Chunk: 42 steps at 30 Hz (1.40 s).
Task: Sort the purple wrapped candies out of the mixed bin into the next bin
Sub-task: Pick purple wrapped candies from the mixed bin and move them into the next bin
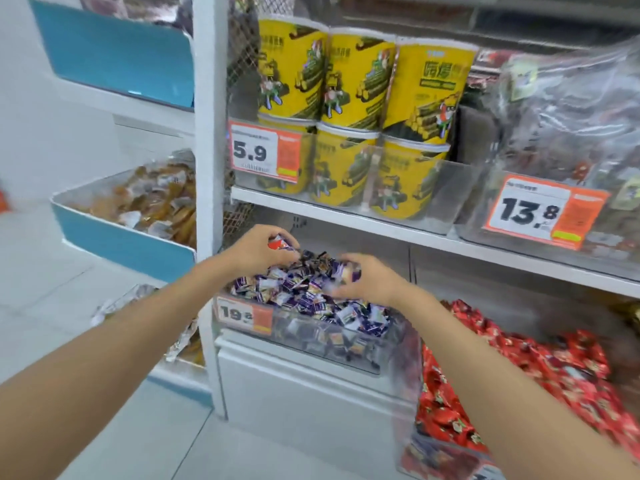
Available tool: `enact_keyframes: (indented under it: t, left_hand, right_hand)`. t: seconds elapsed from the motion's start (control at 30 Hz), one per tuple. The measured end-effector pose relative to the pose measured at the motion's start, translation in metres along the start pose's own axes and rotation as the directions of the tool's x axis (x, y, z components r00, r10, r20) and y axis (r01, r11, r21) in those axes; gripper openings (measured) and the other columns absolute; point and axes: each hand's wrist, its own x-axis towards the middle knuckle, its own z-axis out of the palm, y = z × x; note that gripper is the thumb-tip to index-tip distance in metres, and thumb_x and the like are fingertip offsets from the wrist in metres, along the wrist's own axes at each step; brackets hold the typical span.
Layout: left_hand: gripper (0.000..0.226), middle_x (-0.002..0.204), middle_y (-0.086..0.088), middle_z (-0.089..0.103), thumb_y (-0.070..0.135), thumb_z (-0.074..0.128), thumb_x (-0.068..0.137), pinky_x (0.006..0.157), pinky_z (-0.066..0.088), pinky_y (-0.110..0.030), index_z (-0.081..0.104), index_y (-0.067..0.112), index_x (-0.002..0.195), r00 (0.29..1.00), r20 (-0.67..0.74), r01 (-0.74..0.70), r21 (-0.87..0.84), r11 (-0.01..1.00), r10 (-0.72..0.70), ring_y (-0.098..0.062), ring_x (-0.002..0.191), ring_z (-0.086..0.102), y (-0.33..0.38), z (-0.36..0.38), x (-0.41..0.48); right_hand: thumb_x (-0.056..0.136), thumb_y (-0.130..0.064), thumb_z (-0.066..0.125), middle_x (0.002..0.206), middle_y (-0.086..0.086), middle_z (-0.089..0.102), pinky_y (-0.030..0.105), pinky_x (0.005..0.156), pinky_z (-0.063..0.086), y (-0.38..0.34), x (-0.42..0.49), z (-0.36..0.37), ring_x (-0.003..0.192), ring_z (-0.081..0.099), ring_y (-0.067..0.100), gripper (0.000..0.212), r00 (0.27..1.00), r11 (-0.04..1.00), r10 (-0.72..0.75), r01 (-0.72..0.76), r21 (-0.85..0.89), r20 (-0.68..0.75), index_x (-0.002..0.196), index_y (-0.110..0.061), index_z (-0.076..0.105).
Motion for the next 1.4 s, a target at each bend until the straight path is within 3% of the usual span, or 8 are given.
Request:
enact_keyframes:
  t: [0.1, 0.33, 0.5, 0.7, 0.93, 1.07, 1.2, 1.4]
  left_hand:
    - [0.05, 0.126, 0.013, 0.052, 0.034, 0.078, 0.079, 0.094, 0.042, -0.026, 0.061, 0.024, 0.125, 0.985, 0.152, 0.07, 0.048, 0.996, -0.077, -0.013, 0.118, 0.051, -0.004, 0.013, 0.011]
    - [0.018, 0.114, 0.002, 0.066, 0.019, 0.065, 0.091, 0.094, 0.05, -0.032, 0.065, 0.021, 0.109, 0.989, -0.144, 0.003, -0.021, 1.0, -0.006, -0.012, 0.106, 0.062, -0.05, 0.004, -0.008]
    - [0.037, 0.112, 0.009, 0.065, 0.033, 0.079, 0.074, 0.092, 0.051, -0.025, 0.066, 0.027, 0.109, 0.992, -0.113, 0.067, 0.068, 0.995, -0.059, -0.004, 0.103, 0.061, -0.083, -0.007, -0.037]
    - [0.033, 0.109, 0.006, 0.067, 0.036, 0.079, 0.074, 0.085, 0.05, -0.014, 0.07, 0.025, 0.104, 0.994, -0.11, 0.045, 0.167, 0.985, -0.027, -0.004, 0.098, 0.062, -0.087, -0.002, -0.042]
    - [0.027, 0.087, 0.005, 0.072, 0.035, 0.081, 0.068, 0.081, 0.058, -0.036, 0.073, 0.023, 0.091, 0.992, -0.103, 0.085, 0.194, 0.977, -0.066, -0.012, 0.083, 0.068, -0.083, -0.003, -0.04]
    - [0.018, 0.082, 0.006, 0.07, 0.021, 0.082, 0.074, 0.071, 0.054, -0.033, 0.069, 0.027, 0.084, 0.991, -0.131, 0.029, 0.296, 0.955, 0.01, -0.016, 0.081, 0.067, -0.055, 0.009, -0.036]
    - [0.016, 0.081, 0.005, 0.071, 0.015, 0.08, 0.077, 0.06, 0.046, -0.013, 0.069, 0.025, 0.082, 0.983, -0.073, -0.143, 0.262, 0.954, 0.167, -0.003, 0.071, 0.063, 0.013, 0.064, -0.029]
    - [0.019, 0.078, 0.009, 0.07, 0.018, 0.08, 0.077, 0.067, 0.051, -0.022, 0.069, 0.031, 0.084, 0.921, 0.153, -0.38, 0.135, 0.915, 0.359, -0.001, 0.066, 0.062, 0.127, 0.168, -0.022]
  right_hand:
    - [0.081, -0.034, 0.078, 0.156, -0.004, 0.03, 0.028, 0.103, 0.038, 0.012, 0.003, 0.002, 0.137, 0.04, 0.02, 0.083, 0.996, 1.0, -0.009, 0.006, 0.029, 0.089, 0.15, -0.031, 0.031]
    - [0.088, -0.03, 0.071, 0.149, -0.007, 0.042, 0.025, 0.105, 0.035, 0.035, -0.014, -0.009, 0.131, 0.044, 0.011, 0.062, 0.997, 0.995, -0.077, 0.075, -0.065, -0.033, 0.143, -0.027, 0.043]
    - [0.092, -0.023, 0.066, 0.134, -0.001, 0.055, 0.034, 0.104, 0.042, 0.007, 0.014, 0.014, 0.126, 0.05, 0.017, 0.043, 0.989, 0.99, -0.143, 0.142, 0.005, 0.04, 0.134, -0.025, 0.053]
    - [0.093, -0.038, 0.061, 0.162, 0.007, 0.013, 0.055, 0.117, 0.013, -0.02, 0.06, 0.072, 0.149, 0.006, 0.031, 0.043, 0.978, 0.871, -0.145, 0.197, -0.449, 0.149, 0.135, -0.028, 0.055]
    - [0.094, -0.021, 0.062, 0.108, -0.004, 0.068, 0.037, 0.086, 0.054, -0.011, -0.024, -0.004, 0.095, 0.066, 0.018, 0.016, 0.985, 0.99, -0.136, 0.131, -0.052, -0.106, 0.109, -0.023, 0.069]
    - [0.087, -0.012, 0.065, 0.099, -0.019, 0.067, 0.004, 0.081, 0.038, 0.041, -0.13, -0.056, 0.09, 0.057, -0.013, 0.026, 0.906, 0.998, -0.054, 0.038, -0.047, -0.42, 0.109, -0.027, 0.07]
    - [0.085, -0.016, 0.073, 0.14, -0.003, 0.053, 0.014, 0.106, 0.029, 0.119, -0.223, -0.077, 0.131, 0.045, 0.006, 0.059, 0.948, 0.97, 0.153, -0.198, -0.138, -0.281, 0.14, -0.017, 0.051]
    - [0.086, -0.006, 0.068, 0.123, 0.007, 0.061, 0.022, 0.09, 0.038, 0.187, -0.328, -0.09, 0.111, 0.054, 0.021, 0.042, 0.75, 0.94, 0.308, -0.337, 0.062, -0.585, 0.127, -0.011, 0.062]
